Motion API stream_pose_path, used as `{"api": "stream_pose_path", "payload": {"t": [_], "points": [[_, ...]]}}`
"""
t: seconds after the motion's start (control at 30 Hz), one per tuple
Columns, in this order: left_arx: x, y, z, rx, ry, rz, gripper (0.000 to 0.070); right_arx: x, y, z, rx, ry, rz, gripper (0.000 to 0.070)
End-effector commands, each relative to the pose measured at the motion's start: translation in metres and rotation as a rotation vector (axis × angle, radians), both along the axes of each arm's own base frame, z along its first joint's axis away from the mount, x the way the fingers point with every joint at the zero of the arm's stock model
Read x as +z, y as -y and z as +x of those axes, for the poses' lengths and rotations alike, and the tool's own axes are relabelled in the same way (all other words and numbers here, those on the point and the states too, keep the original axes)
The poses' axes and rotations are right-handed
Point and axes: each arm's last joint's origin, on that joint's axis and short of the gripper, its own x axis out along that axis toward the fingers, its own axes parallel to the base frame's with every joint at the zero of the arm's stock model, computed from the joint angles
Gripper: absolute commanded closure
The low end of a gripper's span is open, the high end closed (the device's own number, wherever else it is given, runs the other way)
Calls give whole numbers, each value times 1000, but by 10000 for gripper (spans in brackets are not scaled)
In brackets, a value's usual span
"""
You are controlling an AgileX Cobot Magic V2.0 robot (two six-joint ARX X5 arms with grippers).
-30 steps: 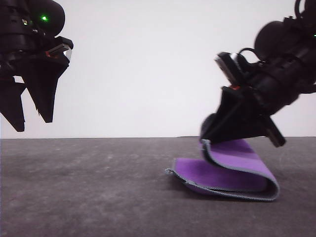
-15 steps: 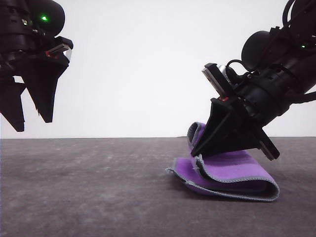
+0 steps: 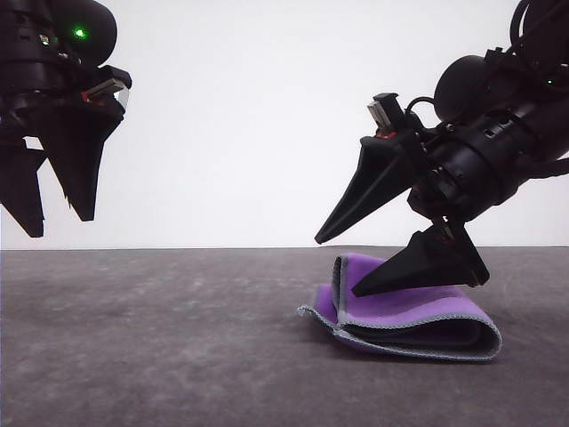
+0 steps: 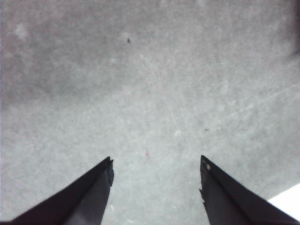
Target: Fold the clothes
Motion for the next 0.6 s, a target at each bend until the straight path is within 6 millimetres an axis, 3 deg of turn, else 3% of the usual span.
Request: {"api": "stream_pose_path", "payload": {"t": [0.0,0.2,0.4,0.57], "points": [[2,2,1,-5,6,-5,345,6,3,2,16,57,7,327],[2,2,2,-9,12,-6,345,33,41,4,-127,185,-67,326],[2,3,5,-9,46,-17,345,59,84,-13,-320,306,-362,327],[3,4,7,-7,70,-24,345,68,103,-25,-421,327,-569,327]]}}
